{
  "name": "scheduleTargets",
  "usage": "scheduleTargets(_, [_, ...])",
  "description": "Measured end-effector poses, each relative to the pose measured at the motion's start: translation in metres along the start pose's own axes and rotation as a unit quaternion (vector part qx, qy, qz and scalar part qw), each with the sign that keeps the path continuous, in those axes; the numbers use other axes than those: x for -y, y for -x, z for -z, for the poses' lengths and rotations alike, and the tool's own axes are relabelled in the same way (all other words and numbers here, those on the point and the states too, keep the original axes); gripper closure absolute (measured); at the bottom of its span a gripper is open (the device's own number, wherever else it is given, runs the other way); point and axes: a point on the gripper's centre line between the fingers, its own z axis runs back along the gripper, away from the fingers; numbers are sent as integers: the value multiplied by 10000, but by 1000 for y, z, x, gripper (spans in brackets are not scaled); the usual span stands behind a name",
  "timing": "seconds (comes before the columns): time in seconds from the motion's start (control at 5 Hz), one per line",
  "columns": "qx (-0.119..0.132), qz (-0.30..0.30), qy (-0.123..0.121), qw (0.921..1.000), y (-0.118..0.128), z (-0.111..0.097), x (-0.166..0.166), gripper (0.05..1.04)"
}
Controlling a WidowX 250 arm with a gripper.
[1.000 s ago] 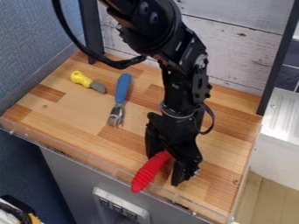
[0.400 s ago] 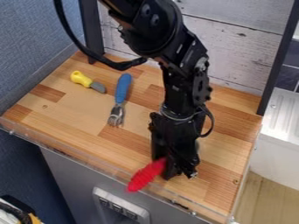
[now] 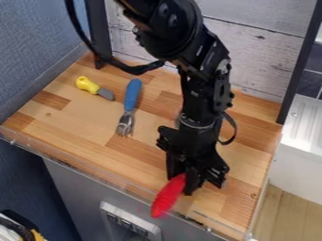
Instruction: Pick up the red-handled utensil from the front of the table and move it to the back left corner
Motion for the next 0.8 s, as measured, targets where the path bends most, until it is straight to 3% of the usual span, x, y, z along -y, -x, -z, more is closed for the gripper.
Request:
scheduleTargets(0.2, [-10, -348, 36, 9994, -3, -4, 5, 720])
scheduleTargets(0.4, [-171, -968, 69, 9951, -4, -15, 7, 720])
scheduleTargets(0.8, [-80, -2077, 121, 9781, -4, -85, 15, 720])
